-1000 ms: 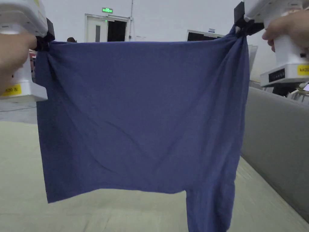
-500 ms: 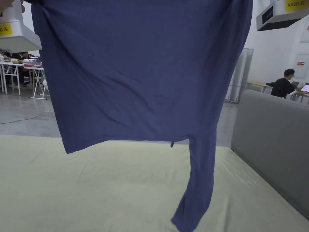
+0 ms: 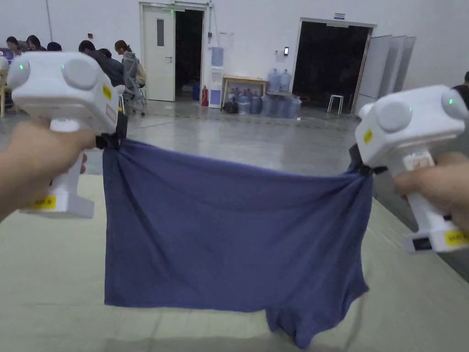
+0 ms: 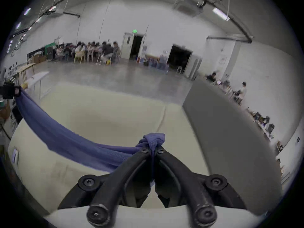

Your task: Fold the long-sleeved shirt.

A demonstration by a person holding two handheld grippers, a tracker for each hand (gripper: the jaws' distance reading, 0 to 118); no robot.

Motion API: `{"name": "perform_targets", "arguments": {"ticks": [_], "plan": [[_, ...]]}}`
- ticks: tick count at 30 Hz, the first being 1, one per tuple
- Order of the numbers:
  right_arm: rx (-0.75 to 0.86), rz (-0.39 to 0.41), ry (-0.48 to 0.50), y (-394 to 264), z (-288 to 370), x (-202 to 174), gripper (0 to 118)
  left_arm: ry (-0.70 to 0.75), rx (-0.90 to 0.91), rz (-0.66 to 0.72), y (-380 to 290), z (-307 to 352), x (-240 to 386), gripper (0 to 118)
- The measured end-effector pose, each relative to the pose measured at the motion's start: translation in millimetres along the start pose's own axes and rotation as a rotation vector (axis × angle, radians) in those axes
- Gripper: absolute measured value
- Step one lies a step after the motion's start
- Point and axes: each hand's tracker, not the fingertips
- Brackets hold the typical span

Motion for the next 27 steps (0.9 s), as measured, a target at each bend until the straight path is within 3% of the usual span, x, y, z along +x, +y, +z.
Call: {"name": "perform_targets", "arguments": {"ticks": [5, 10, 13, 16, 19, 27], "plan": [[-0.117, 0.064, 0.062, -123, -29, -22, 0, -0.054, -0.193, 0.035, -110, -33, -9, 0], [-0.215, -0.001, 0.196, -220, -10, -27, 0, -0.01, -0.245, -0.134, -212, 1, -2, 0], [-0.235, 0.083, 0.229, -273, 16, -38, 0, -0.095, -0.312, -0.045, -264, 35, -10, 0], [-0.25, 0.165, 0.222, -319, 41, -48, 0, -0.08, -0.358, -0.074, -311, 63, -15, 0], [-0.29, 0.162, 0.243, -355, 58, -54, 0, -0.068, -0.403, -0.129, -354, 79, -17, 0], [-0.493, 0.132, 0.282, -428, 55, -64, 0, -0.073, -0.535, -0.11, -447, 75, -28, 0]]}}
